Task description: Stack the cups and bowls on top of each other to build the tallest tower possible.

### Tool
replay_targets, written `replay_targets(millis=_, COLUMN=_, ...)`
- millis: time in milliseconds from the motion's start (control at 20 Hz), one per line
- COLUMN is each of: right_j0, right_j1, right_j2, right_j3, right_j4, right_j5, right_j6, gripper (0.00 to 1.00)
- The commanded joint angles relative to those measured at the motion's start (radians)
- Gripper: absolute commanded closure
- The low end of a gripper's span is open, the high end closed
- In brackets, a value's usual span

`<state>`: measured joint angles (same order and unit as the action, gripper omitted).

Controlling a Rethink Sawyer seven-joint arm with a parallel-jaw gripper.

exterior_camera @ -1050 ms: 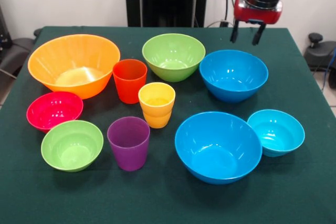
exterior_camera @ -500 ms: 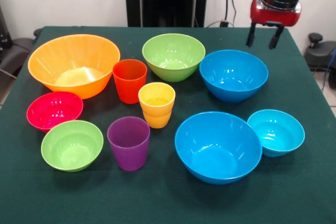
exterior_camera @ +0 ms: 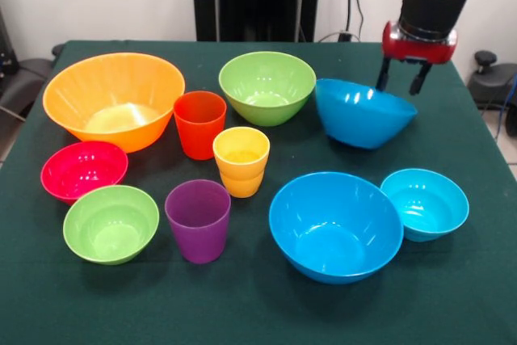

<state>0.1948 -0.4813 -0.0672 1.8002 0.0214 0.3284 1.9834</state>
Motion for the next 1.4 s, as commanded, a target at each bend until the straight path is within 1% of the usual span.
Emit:
replay_targets(millis=50, right_j0=-0.016, right_j1=0.106, right_j2=0.068, right_j3=-0.042, right_j4=0.025, right_j5=-0.118, right_j6=0.162, gripper=0.00)
replay_targets(millis=300, right_j0=-0.006, right_j1=0.082, right_j2=0.055, right_j3=-0.039, right_j4=0.030, right_j5=-0.094, right_j6=0.155, gripper=0.00)
replay_targets(millis=550, right_j0=-0.005, right_j1=0.027, right_j2=0.050, right_j3=-0.022, right_j4=0.035, right_j5=-0.039, right_j6=0.148, gripper=0.00)
replay_targets(millis=750, right_j0=-0.008, right_j1=-0.018, right_j2=0.052, right_j3=-0.011, right_j4=0.035, right_j5=-0.014, right_j6=0.142, gripper=0.00)
replay_targets(millis=900, right_j0=-0.012, right_j1=-0.080, right_j2=0.054, right_j3=-0.008, right_j4=0.041, right_j5=0.063, right_j6=0.130, gripper=0.00)
replay_targets(millis=1050, right_j0=-0.022, right_j1=-0.115, right_j2=0.063, right_j3=-0.012, right_j4=0.047, right_j5=0.116, right_j6=0.118, gripper=0.00)
replay_targets(millis=1250, right_j0=-0.023, right_j1=-0.133, right_j2=0.066, right_j3=-0.013, right_j4=0.049, right_j5=0.135, right_j6=0.117, gripper=0.00)
replay_targets(millis=1400, right_j0=-0.029, right_j1=-0.118, right_j2=0.073, right_j3=-0.013, right_j4=0.048, right_j5=0.109, right_j6=0.117, gripper=0.00)
